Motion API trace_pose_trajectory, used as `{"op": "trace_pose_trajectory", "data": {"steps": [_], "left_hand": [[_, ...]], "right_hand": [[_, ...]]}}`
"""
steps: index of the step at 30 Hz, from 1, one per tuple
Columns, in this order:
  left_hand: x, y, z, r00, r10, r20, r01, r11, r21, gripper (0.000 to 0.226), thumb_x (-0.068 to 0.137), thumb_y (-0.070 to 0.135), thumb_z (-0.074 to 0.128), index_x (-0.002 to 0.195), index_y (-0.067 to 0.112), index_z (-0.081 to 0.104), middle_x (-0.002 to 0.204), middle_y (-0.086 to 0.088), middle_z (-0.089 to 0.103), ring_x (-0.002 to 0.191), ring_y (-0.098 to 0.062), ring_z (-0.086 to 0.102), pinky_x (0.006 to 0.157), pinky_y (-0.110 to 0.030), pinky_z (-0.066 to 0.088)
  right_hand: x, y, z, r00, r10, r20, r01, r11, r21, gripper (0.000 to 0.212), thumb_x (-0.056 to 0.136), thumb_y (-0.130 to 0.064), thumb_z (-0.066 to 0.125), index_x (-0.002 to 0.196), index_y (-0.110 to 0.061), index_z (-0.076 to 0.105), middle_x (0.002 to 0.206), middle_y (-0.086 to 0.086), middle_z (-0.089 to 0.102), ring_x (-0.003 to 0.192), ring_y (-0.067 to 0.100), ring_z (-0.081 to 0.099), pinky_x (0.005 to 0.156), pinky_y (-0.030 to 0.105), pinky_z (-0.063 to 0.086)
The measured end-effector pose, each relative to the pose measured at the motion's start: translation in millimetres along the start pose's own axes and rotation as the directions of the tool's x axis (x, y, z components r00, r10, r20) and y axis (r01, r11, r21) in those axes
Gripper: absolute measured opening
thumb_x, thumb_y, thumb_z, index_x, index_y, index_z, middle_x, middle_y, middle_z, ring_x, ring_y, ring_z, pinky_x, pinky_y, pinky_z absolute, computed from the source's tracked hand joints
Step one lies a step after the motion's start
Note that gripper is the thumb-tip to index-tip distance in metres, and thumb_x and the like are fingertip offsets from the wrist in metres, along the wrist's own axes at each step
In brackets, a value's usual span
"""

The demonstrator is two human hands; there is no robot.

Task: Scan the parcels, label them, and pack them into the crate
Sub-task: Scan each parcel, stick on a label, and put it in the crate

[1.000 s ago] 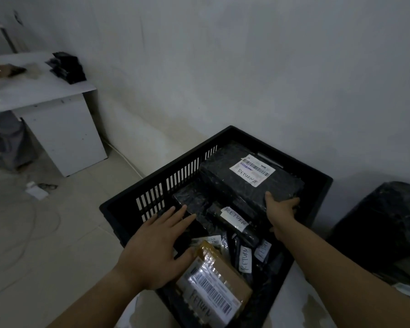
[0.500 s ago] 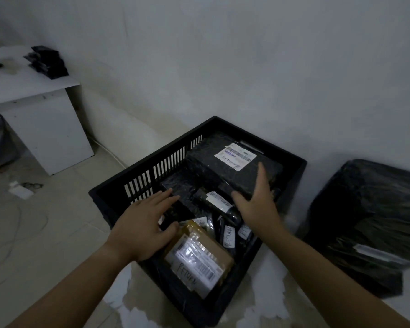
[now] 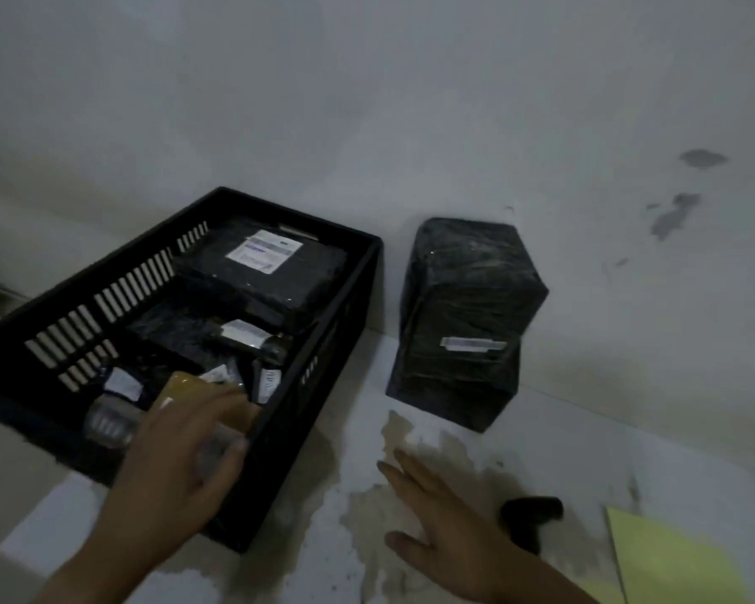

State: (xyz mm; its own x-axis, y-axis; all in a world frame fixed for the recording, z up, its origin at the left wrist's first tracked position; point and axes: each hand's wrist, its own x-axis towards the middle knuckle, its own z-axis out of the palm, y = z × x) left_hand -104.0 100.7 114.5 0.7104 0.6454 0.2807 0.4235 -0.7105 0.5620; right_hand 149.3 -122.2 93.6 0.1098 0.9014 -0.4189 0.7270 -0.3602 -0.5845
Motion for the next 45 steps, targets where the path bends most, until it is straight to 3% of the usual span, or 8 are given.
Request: {"op": "trace_pose_trajectory", "data": {"steps": [6, 13, 17, 23, 29, 36, 42, 45], "left_hand": [[31.0, 101.2, 70.5, 0.994, 0.092, 0.062, -0.071, 0.958, -0.278, 0.043, 0.095, 0.028, 0.069, 0.134, 0.038, 0.055, 0.147, 0.031, 0.041, 0.136, 0.016, 0.035, 0.105, -0.005, 0.031], [153.4, 162.2, 102.3, 0.93, -0.244, 0.277, 0.366, 0.694, -0.62, 0.071, 0.1, 0.05, 0.055, 0.16, 0.034, 0.02, 0.164, 0.008, 0.027, 0.149, -0.014, 0.028, 0.115, -0.031, 0.027], [171.7, 166.0, 127.0, 0.883, -0.177, 0.434, 0.438, 0.642, -0.629, 0.068, 0.102, 0.054, 0.049, 0.16, 0.038, 0.017, 0.156, 0.016, 0.036, 0.149, -0.015, 0.033, 0.113, -0.029, 0.029], [166.2, 181.8, 138.1, 0.911, -0.077, 0.406, 0.362, 0.621, -0.695, 0.063, 0.101, 0.046, 0.056, 0.155, 0.051, 0.023, 0.146, 0.019, 0.051, 0.133, -0.007, 0.051, 0.104, -0.026, 0.043], [126.7, 185.0, 106.2, 0.955, 0.057, 0.29, 0.165, 0.712, -0.682, 0.063, 0.102, 0.031, 0.059, 0.151, 0.055, 0.028, 0.149, 0.027, 0.047, 0.14, 0.003, 0.042, 0.116, -0.028, 0.04], [21.8, 161.7, 115.2, 0.96, -0.047, 0.275, 0.189, 0.832, -0.521, 0.078, 0.094, 0.03, 0.07, 0.133, 0.077, 0.022, 0.145, 0.046, 0.03, 0.138, 0.018, 0.029, 0.114, -0.022, 0.031], [-35.8, 139.2, 153.1, 0.893, -0.132, 0.43, 0.369, 0.763, -0.531, 0.067, 0.1, 0.025, 0.061, 0.155, 0.043, 0.026, 0.153, 0.018, 0.044, 0.141, -0.006, 0.045, 0.115, -0.046, 0.043], [-46.7, 133.8, 170.2, 0.866, -0.153, 0.476, 0.408, 0.767, -0.496, 0.065, 0.102, 0.028, 0.056, 0.156, 0.045, 0.024, 0.154, 0.022, 0.041, 0.143, -0.003, 0.041, 0.116, -0.045, 0.042]], "right_hand": [[-50.4, 62.8, -7.1, 0.974, 0.145, -0.172, -0.097, 0.96, 0.264, 0.082, 0.089, -0.06, 0.053, 0.152, -0.048, 0.002, 0.155, -0.034, -0.002, 0.146, -0.004, 0.008, 0.112, 0.014, 0.022], [-41.7, 58.6, -141.8, 0.653, 0.354, -0.67, 0.183, 0.784, 0.593, 0.064, 0.1, -0.023, 0.055, 0.152, -0.029, 0.02, 0.149, -0.02, 0.034, 0.131, 0.008, 0.037, 0.096, 0.024, 0.034], [-22.5, 72.1, -171.0, 0.742, 0.387, -0.547, 0.083, 0.758, 0.647, 0.061, 0.101, -0.02, 0.053, 0.151, -0.019, 0.02, 0.127, -0.005, 0.045, 0.108, 0.008, 0.045, 0.079, 0.016, 0.045], [-1.6, 82.5, -157.1, 0.793, 0.209, -0.573, 0.142, 0.85, 0.507, 0.061, 0.096, -0.027, 0.06, 0.146, -0.038, 0.027, 0.132, -0.009, 0.054, 0.118, 0.013, 0.054, 0.103, 0.042, 0.046], [-49.7, 59.9, -140.6, 0.746, 0.146, -0.65, 0.245, 0.847, 0.471, 0.051, 0.098, -0.014, 0.057, 0.135, -0.044, 0.038, 0.119, -0.036, 0.053, 0.107, -0.024, 0.048, 0.078, 0.001, 0.044], [-108.2, 54.2, -67.1, 0.768, 0.23, -0.598, 0.246, 0.755, 0.607, 0.068, 0.097, -0.014, 0.059, 0.146, -0.048, 0.027, 0.139, -0.031, 0.045, 0.121, -0.017, 0.045, 0.08, 0.007, 0.048], [-102.6, 71.4, 2.8, 0.809, 0.345, -0.475, 0.09, 0.726, 0.682, 0.07, 0.095, -0.015, 0.062, 0.148, -0.044, 0.027, 0.132, -0.033, 0.044, 0.1, -0.034, 0.043, 0.073, 0.0, 0.045], [-95.1, 87.2, 27.7, 0.816, 0.376, -0.438, 0.045, 0.715, 0.697, 0.074, 0.093, -0.01, 0.063, 0.15, -0.04, 0.027, 0.132, -0.03, 0.049, 0.109, -0.024, 0.048, 0.09, 0.01, 0.05]]}}
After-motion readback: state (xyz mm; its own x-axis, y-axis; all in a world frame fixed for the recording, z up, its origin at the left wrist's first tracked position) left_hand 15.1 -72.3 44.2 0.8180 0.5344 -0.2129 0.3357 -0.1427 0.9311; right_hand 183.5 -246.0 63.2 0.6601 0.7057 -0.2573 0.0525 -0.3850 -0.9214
